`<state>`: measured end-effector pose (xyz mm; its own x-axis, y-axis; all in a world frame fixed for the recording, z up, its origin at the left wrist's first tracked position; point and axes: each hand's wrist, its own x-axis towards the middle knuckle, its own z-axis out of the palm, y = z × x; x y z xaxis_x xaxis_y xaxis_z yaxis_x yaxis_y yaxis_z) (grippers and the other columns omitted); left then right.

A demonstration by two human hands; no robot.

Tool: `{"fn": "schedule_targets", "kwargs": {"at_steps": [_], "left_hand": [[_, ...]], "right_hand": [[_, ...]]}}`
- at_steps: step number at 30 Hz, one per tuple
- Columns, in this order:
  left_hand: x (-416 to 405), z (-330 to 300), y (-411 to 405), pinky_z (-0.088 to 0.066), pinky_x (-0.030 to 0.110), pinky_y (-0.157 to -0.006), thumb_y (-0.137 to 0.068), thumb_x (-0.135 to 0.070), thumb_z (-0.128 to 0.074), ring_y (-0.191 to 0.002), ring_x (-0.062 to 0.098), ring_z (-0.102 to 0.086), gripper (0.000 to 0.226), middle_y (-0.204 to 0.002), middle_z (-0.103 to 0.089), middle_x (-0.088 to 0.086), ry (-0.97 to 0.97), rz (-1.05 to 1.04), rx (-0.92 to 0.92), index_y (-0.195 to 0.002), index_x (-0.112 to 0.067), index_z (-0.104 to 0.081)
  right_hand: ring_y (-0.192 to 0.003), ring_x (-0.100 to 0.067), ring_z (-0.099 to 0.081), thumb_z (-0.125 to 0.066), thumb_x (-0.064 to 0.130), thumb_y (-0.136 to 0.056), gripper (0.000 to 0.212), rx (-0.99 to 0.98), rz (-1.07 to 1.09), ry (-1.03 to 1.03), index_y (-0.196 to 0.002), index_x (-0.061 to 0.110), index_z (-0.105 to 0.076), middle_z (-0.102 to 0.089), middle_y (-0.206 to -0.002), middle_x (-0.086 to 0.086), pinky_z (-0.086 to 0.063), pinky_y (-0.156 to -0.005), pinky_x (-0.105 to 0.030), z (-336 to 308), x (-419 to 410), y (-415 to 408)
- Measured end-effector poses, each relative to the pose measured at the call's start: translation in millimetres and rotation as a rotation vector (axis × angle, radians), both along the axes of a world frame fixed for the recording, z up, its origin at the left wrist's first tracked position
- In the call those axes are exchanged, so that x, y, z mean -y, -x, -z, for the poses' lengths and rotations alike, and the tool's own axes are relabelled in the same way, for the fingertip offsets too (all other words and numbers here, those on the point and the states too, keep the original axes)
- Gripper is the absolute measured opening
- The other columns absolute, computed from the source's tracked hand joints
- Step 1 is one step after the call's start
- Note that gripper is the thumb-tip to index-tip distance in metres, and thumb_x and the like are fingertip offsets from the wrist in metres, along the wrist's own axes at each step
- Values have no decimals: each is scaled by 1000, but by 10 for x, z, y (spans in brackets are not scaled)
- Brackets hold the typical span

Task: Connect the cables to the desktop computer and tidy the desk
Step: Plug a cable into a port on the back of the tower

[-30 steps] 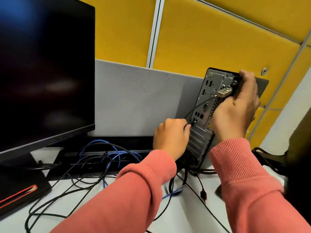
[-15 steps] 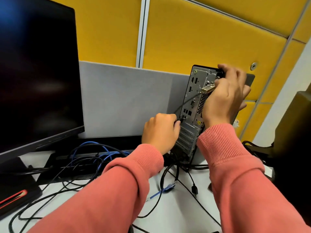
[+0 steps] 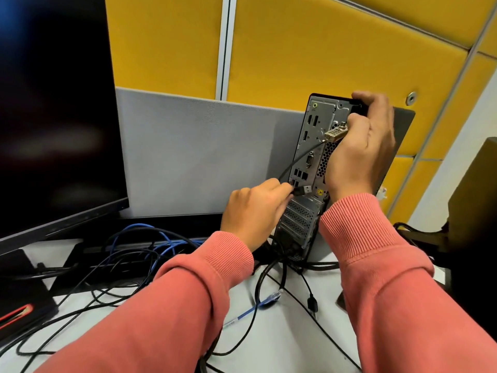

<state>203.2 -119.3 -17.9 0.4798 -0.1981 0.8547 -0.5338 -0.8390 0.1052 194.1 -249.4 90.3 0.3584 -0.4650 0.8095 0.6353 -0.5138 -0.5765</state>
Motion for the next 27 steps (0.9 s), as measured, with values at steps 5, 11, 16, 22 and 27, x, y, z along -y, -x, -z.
{"fn": "schedule_targets", "kwargs": {"at_steps": [5,11,16,22,27], "left_hand": [[-79,76,35,-48,25,-62,-103,-30,-58,-65,4,-59,19,-76,-65,-10,378,309,-252,-97,-21,-73],[-116,57,18,-49,29,-58,-102,-30,-59,-48,9,-50,23,-60,-61,-1,463,342,-599,-88,-22,-76],[-53,15,-62,-52,33,-62,-100,-34,-60,-57,16,-53,24,-53,-54,-8,390,194,-575,-86,-24,-77],[-31,5,-25,-51,30,-61,-99,-37,-60,-61,17,-58,24,-56,-59,-9,412,177,-531,-86,-25,-77],[7,-58,-36,-55,38,-61,-97,-36,-61,-57,24,-57,30,-50,-55,-5,422,172,-507,-73,-20,-71]], "right_hand": [[-114,-15,-55,-39,14,-91,34,-2,1,3,-115,16,-63,-62,-121,4,-43,-81,-24,-11,0,-1],[-116,-16,-54,-40,13,-90,34,-2,0,11,-115,15,-63,-62,-122,2,-36,-79,-9,-15,-2,-28],[-116,-17,-54,-40,13,-89,36,-4,4,17,-115,15,-64,-62,-122,2,-35,-77,-8,-28,-3,-30],[-113,-16,-54,-40,14,-89,35,0,1,9,-115,14,-63,-61,-120,3,-36,-74,-8,-28,-12,-22],[-109,-14,-54,-40,14,-88,33,3,20,12,-112,14,-63,-61,-117,5,-36,-72,-9,-23,-16,-16]]}}
